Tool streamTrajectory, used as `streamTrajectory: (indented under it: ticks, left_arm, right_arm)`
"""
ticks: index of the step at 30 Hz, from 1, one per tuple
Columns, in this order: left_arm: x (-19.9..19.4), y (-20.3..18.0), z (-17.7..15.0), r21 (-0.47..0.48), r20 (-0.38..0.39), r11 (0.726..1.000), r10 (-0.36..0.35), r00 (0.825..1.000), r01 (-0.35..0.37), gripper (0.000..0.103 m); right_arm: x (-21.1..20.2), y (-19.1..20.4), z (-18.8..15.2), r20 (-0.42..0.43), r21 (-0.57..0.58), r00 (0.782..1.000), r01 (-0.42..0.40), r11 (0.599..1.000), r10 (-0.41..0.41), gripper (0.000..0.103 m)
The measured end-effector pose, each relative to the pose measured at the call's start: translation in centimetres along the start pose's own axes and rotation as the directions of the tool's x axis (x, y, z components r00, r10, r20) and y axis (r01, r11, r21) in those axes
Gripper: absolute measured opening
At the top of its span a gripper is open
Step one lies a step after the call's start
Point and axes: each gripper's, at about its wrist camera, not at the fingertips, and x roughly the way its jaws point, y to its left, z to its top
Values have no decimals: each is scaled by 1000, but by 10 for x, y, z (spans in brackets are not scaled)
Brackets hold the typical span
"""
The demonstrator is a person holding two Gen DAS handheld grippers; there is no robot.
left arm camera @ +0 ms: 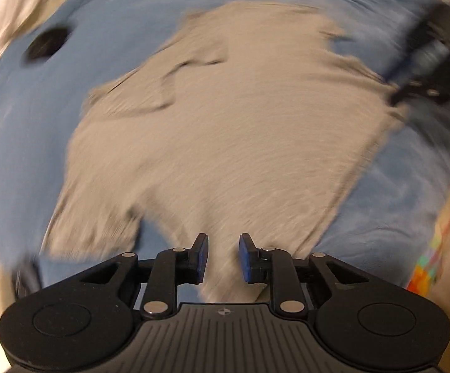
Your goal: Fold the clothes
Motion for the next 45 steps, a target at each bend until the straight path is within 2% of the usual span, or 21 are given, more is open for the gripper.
streamTrajectory:
  ticks: [3, 6, 9, 11, 15, 20, 21, 22, 26, 29, 30, 32, 34, 37, 41, 42, 45]
  left_arm:
    - [10, -20, 8, 142, 50, 989, -49, 998, 41, 22]
    - [20, -40, 15, 279, 89, 958, -95, 992, 67, 22]
    - [27, -58, 18, 386, 103, 920, -118, 988, 70, 22]
    - [31, -66, 19, 419, 99, 904, -135, 986, 81, 22]
    - [30, -72, 20, 408, 97, 907, -160, 982, 107, 28]
    - [32, -75, 19, 410, 102, 908, -138, 985, 85, 28]
    - [33, -74, 19, 407, 101, 910, -136, 986, 83, 28]
    - [34, -72, 20, 403, 100, 911, -136, 986, 84, 28]
    - [36, -68, 20, 396, 95, 915, -130, 987, 82, 28]
    - [36, -65, 20, 385, 98, 920, -119, 988, 72, 21]
    - [36, -64, 20, 378, 100, 923, -113, 989, 67, 16]
    - [35, -62, 21, 363, 109, 930, -107, 988, 61, 15]
    - [35, -58, 22, 345, 112, 937, -106, 988, 61, 12]
    - [38, -57, 22, 338, 107, 939, -98, 989, 56, 12]
    - [40, -59, 18, 370, 102, 928, -95, 990, 51, 13]
    - [39, -59, 18, 373, 107, 927, -96, 990, 50, 12]
    - [37, -60, 15, 382, 119, 923, -98, 988, 46, 4]
  right_arm:
    - [10, 20, 3, -2, -153, 1000, -28, 988, 28, 32]
    - [17, 31, 0, -22, -264, 1000, -21, 964, 16, 32]
    - [24, 35, -2, -32, -324, 999, 3, 946, -14, 31]
    - [24, 36, -2, -28, -337, 999, 17, 941, -28, 31]
    - [13, 37, -7, 25, -331, 998, 56, 942, -51, 31]
    - [13, 36, -9, 44, -324, 997, 79, 943, -68, 29]
    - [13, 36, -9, 48, -318, 996, 81, 945, -69, 25]
    - [12, 35, -8, 54, -306, 996, 84, 948, -71, 22]
    - [11, 26, -3, 61, -210, 996, 83, 974, -72, 21]
    - [11, 19, 0, 60, -151, 996, 77, 985, -68, 21]
    - [11, 19, -1, 62, -167, 997, 64, 984, -55, 21]
    - [8, 22, -3, 71, -211, 997, 33, 977, -18, 22]
    - [9, 28, -6, 61, -271, 998, 46, 961, -30, 22]
    - [16, 29, -9, 39, -293, 998, 59, 954, -49, 21]
    - [17, 23, -5, 40, -239, 999, 42, 970, -33, 18]
    - [16, 21, -3, 40, -227, 999, 30, 973, -22, 13]
    - [13, 16, 2, 35, -193, 999, -10, 981, 17, 13]
